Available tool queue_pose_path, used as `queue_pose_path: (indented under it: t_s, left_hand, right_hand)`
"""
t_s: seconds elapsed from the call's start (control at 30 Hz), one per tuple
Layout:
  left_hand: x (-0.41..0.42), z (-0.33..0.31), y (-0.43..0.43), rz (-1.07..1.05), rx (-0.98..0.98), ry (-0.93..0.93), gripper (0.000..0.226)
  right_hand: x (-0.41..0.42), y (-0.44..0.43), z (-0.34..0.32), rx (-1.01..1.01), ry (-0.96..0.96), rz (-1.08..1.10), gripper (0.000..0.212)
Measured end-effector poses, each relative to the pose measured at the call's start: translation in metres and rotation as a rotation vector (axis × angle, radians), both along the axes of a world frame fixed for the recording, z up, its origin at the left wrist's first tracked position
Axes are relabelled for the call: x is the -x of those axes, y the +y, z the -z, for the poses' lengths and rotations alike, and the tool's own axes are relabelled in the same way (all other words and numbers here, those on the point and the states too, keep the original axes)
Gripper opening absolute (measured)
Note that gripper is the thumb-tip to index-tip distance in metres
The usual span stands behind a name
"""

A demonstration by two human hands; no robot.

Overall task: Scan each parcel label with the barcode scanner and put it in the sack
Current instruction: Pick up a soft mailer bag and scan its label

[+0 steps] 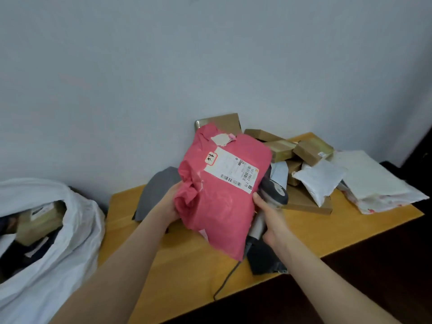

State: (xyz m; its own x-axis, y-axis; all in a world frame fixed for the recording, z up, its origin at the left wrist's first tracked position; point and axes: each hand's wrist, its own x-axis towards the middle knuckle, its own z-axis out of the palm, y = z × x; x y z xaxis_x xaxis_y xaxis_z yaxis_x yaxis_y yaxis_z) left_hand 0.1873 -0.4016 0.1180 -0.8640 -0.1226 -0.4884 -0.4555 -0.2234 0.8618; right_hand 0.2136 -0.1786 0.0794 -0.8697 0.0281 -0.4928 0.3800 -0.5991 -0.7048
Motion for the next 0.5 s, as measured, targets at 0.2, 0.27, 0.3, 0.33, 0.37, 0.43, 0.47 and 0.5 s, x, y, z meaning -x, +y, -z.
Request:
queue_pose_path:
  t_s: [0.2, 0.27, 0.3, 0.33, 0.37, 0.43, 0.47, 0.5]
  left_hand:
    - [-0.024, -0.022, -0.010, 0.019, 0.009, 0.122, 0.020]
    - [-0.026, -0.029, -0.019, -0.001, -0.031, 0.112, 0.017]
    - [-0.025, -0.031, -0.023, -0.009, -0.001, 0.117, 0.020]
    - [-0.024, -0.038, -0.023, 0.001, 0.043, 0.109, 0.024]
    - [-0.022, -0.040, -0.025, 0.014, 0.144, 0.097, 0.026]
    - [-0.021, -0.042, -0.021, 0.046, 0.337, 0.085, 0.018]
    - [-0.022, -0.043, -0.018, 0.064, 0.393, 0.078, 0.016]
    - [-0.020, -0.040, -0.018, 0.066, 0.406, 0.072, 0.017]
  right_hand:
    - [0.005, 0.001, -0.012, -0.113, -0.012, 0.022, 0.031]
    - [0.003, 0.003, -0.017, -0.165, 0.010, 0.018, 0.026]
    - [0.003, 0.004, -0.019, -0.188, 0.029, 0.009, 0.022]
    - [0.002, 0.005, -0.020, -0.214, 0.048, -0.004, 0.021]
    - [0.002, 0.005, -0.021, -0.237, 0.065, -0.016, 0.023]
    - [0.002, 0.005, -0.021, -0.264, 0.090, -0.038, 0.025]
    - [0.001, 0.005, -0.022, -0.263, 0.097, -0.048, 0.023]
    - [0.000, 0.005, -0.022, -0.250, 0.106, -0.059, 0.020]
